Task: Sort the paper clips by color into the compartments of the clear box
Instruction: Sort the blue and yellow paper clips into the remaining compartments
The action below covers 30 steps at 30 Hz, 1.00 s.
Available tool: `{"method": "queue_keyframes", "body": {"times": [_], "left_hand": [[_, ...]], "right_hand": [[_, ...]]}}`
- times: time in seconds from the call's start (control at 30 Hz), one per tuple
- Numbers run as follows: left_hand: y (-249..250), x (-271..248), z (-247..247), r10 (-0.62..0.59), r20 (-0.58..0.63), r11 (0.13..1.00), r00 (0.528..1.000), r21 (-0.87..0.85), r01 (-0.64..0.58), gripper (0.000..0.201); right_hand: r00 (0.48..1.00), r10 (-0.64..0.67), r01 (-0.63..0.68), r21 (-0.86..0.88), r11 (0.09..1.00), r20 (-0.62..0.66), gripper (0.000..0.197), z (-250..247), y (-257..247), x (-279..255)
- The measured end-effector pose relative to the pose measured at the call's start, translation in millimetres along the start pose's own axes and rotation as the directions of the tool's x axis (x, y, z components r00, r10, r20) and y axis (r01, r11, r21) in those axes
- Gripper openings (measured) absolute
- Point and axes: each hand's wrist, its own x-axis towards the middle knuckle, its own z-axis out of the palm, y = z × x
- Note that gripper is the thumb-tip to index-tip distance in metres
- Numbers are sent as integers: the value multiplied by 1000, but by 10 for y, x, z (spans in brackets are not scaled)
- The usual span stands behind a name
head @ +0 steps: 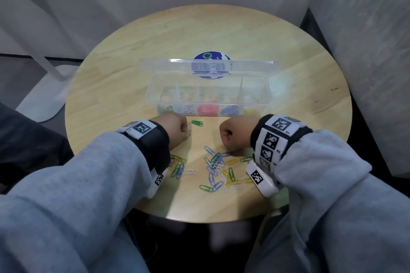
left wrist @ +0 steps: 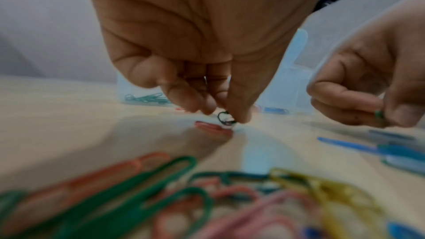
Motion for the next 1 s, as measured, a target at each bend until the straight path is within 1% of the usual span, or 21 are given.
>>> {"method": "queue_keyframes", "body": {"times": [0.07,0.1,0.17,0.23,0.3,0.37,0.4,0.5,0.57,0.6,0.63,0.67,0.7,0.73,0.8,0.83,0.87,0.9,0.93,1.0], "left_hand": [[-56,3,-4,-27,9,986,1000,-165,28,17],[-80,6,-12,-34,25,956,999,-289,40,20],[-96,-6,-44,-40,56,855,998,-515,63,23],[-96,-24,-88,-33,56,765,998,-641,62,22],[-83,-36,-124,-17,59,706,998,-706,54,22],[-72,-44,-148,9,90,639,996,-767,64,25],[-65,-51,-162,20,118,599,993,-796,82,26],[-20,-88,-208,38,194,506,980,-849,148,32],[22,-113,-233,28,201,439,979,-883,169,34],[41,-119,-243,11,194,419,981,-891,172,34],[57,-118,-252,-13,186,419,983,-891,174,33],[70,-109,-255,-41,176,446,984,-877,175,33],[82,-93,-252,-68,161,497,985,-850,173,32],[92,-77,-245,-84,140,568,987,-807,163,30],[112,-49,-221,-80,76,755,994,-647,110,21],[120,-45,-203,-62,36,847,997,-527,71,17],[129,-48,-182,-49,2,916,999,-398,46,16],[144,-55,-161,-48,-21,959,999,-281,40,21],[160,-57,-143,-49,-36,982,998,-187,41,28],[210,-28,-104,-40,-59,998,997,-50,37,39]], "right_hand": [[998,27,-17,161,987,-60,18,-39,32,-22],[998,25,-11,232,973,-59,19,-63,39,-38],[999,0,14,305,952,-45,25,-110,52,-74],[998,-4,23,331,943,-58,21,-139,65,-106],[997,25,4,346,938,-78,15,-138,94,-107],[995,62,-30,378,925,-72,13,-132,114,-97],[995,80,-47,429,902,-58,15,-129,125,-88],[994,105,-84,603,794,1,23,-122,167,-73],[994,107,-92,646,757,16,26,-136,194,-99],[994,105,-91,664,742,18,26,-150,210,-122],[995,102,-85,683,725,15,27,-166,227,-155],[995,104,-81,699,711,9,27,-180,258,-188],[994,108,-76,702,709,-1,25,-192,294,-224],[993,114,-73,678,731,-16,23,-197,331,-261],[990,131,-83,530,844,-54,18,-191,397,-340],[987,146,-103,420,901,-70,16,-179,423,-378],[983,159,-125,304,945,-92,14,-163,440,-417],[979,170,-145,202,969,-110,12,-144,450,-448],[977,177,-160,139,977,-117,11,-125,468,-469],[979,182,-172,106,979,-95,13,-87,486,-483]]}}
